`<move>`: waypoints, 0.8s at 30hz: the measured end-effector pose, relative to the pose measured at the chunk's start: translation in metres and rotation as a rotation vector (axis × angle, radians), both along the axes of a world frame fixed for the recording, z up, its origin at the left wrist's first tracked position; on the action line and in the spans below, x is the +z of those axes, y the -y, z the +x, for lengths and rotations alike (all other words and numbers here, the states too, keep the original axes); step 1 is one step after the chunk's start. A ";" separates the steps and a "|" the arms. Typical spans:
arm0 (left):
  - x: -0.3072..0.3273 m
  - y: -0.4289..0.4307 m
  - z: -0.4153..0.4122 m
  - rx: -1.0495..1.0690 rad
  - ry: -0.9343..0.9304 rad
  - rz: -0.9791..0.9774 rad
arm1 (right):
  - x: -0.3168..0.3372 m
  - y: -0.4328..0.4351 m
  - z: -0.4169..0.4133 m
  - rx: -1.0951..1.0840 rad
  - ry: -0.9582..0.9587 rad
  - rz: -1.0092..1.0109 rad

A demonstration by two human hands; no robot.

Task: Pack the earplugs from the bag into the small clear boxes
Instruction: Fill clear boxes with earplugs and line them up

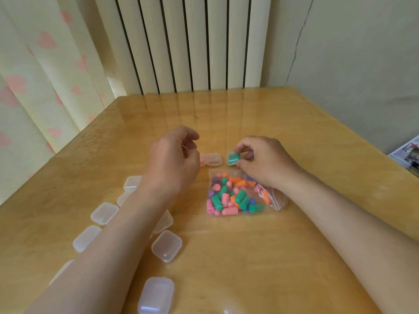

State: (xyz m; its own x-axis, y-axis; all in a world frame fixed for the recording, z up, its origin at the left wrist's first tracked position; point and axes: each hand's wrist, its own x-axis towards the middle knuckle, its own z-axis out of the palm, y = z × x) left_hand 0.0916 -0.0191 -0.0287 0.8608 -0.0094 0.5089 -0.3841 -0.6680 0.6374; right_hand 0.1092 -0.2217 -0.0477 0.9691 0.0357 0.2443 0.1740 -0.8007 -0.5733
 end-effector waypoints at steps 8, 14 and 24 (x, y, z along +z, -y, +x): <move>0.001 0.002 -0.001 -0.001 -0.036 0.038 | -0.003 -0.002 0.000 0.000 -0.003 -0.043; 0.001 0.002 -0.002 -0.008 -0.038 0.052 | -0.001 -0.002 -0.002 0.025 -0.012 -0.049; 0.019 -0.028 0.004 0.014 -0.257 0.482 | -0.003 0.001 -0.002 0.042 -0.002 -0.013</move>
